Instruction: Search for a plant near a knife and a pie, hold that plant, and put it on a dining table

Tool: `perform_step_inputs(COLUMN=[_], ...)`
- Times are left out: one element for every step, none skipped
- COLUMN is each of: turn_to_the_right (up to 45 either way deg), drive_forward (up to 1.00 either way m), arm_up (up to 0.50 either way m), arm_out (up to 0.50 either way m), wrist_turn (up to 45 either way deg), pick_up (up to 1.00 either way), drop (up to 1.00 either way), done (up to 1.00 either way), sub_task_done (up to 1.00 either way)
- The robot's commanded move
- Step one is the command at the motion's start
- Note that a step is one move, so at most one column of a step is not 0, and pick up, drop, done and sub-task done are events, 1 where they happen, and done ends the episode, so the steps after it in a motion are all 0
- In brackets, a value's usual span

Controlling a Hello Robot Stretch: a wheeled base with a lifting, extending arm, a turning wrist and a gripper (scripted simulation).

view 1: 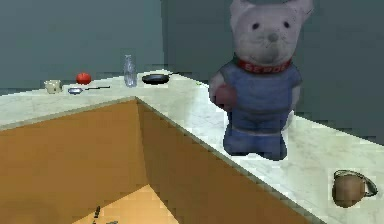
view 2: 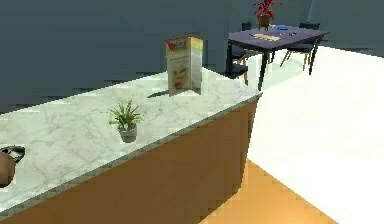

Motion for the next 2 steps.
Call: perform_step_inputs(turn_to_the_right=[-12.0, 0.0], drive_forward=[0.00, 0.00], arm_up=[0.00, 0.50], arm_out=[0.00, 0.00], wrist_turn=[0.0, 0.0], pick_up=[0.00, 0.00], drop=[0.00, 0.00], done=[0.00, 0.00], sub_task_done=[0.00, 0.00])
